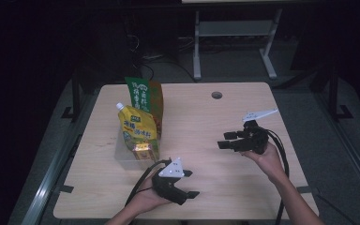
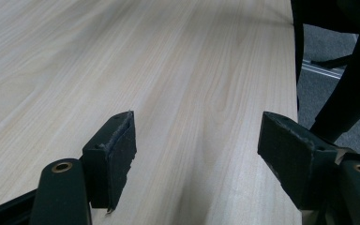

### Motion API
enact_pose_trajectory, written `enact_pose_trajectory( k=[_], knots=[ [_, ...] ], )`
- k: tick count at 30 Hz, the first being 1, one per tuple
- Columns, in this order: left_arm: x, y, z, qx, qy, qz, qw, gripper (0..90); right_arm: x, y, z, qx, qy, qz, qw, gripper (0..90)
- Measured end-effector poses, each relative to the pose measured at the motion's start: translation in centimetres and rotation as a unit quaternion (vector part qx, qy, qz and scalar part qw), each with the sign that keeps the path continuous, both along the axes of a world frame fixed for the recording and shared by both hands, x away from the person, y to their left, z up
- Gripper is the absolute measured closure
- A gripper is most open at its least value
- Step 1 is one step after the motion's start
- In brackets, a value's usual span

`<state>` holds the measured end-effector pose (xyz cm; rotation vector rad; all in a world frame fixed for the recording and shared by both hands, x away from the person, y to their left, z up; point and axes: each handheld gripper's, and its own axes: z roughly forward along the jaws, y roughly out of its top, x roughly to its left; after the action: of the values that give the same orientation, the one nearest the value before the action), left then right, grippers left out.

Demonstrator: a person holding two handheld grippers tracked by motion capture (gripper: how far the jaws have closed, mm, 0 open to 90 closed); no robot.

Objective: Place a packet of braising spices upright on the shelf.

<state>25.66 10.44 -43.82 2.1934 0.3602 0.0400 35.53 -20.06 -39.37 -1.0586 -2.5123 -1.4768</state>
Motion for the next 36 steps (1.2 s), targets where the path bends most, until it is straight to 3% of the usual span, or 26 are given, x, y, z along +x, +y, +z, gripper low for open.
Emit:
enact_pose_trajectory(
  k=[7, 36],
  knots=[
    [0.0, 0.0, 0.0, 0.001, 0.002, 0.001, 1.0000, 27.6, -0.9, -0.8, -0.7, 0.002, 0.013, -0.006, 0.9999, 39.1],
    [-0.2, 0.1, -0.1, 0.004, -0.003, 0.003, 1.0000, 27.5, -4.7, -3.1, -3.8, 0.023, 0.030, -0.023, 0.9990, 36.9]
  ],
)
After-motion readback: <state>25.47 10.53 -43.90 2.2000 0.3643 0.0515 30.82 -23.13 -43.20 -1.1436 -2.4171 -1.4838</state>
